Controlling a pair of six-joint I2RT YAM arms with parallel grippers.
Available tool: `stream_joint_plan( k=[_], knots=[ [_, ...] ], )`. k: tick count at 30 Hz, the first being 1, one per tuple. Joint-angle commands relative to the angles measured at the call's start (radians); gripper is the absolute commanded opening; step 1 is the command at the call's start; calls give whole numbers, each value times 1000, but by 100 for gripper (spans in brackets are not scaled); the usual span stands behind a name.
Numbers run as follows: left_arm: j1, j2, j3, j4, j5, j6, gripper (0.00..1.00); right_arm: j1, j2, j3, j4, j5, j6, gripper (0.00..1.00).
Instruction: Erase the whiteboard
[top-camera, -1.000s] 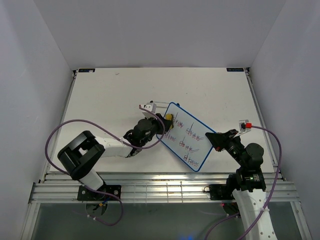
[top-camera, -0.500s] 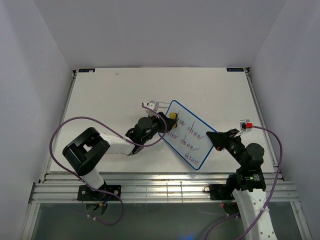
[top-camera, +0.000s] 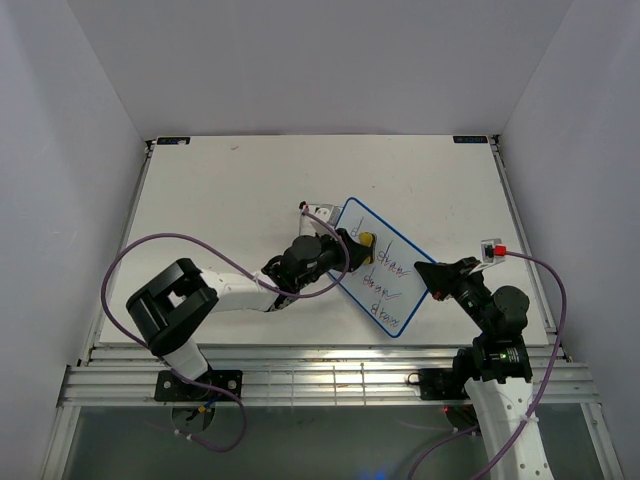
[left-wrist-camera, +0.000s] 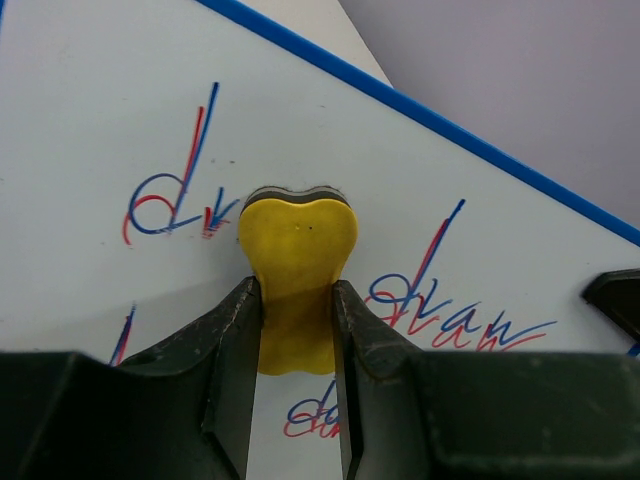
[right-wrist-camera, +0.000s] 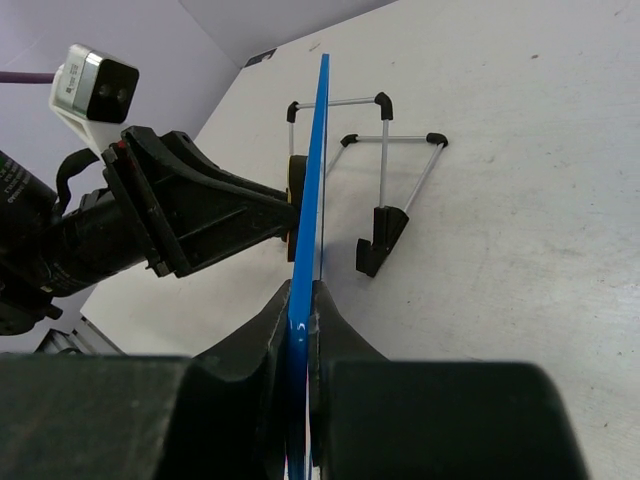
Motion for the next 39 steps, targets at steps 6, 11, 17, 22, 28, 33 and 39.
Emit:
stream_joint_plan(
  k=[6, 11, 17, 22, 28, 33, 39],
  knots=[
    [-43, -46, 69, -140, -44, 37, 4, 18, 1, 82, 103, -128, 41, 8],
    [4, -25, 94, -188, -54, 55, 4, 18, 3, 92, 96, -137, 35, 8],
    [108, 3, 102, -189, -14, 60, 4, 18, 4, 95, 96, -149, 31, 8],
    [196, 18, 106, -180, 43, 58, 4, 18, 10, 96, 103, -160, 28, 8],
    [210, 35, 120, -169, 103, 90, 2, 18, 19, 113, 92, -168, 20, 8],
    [172, 17, 116, -148, 135, 84, 2, 18, 29, 118, 104, -174, 28, 8],
    [69, -5, 166, -160, 136, 112, 2, 18, 30, 118, 101, -188, 23, 8]
  ],
)
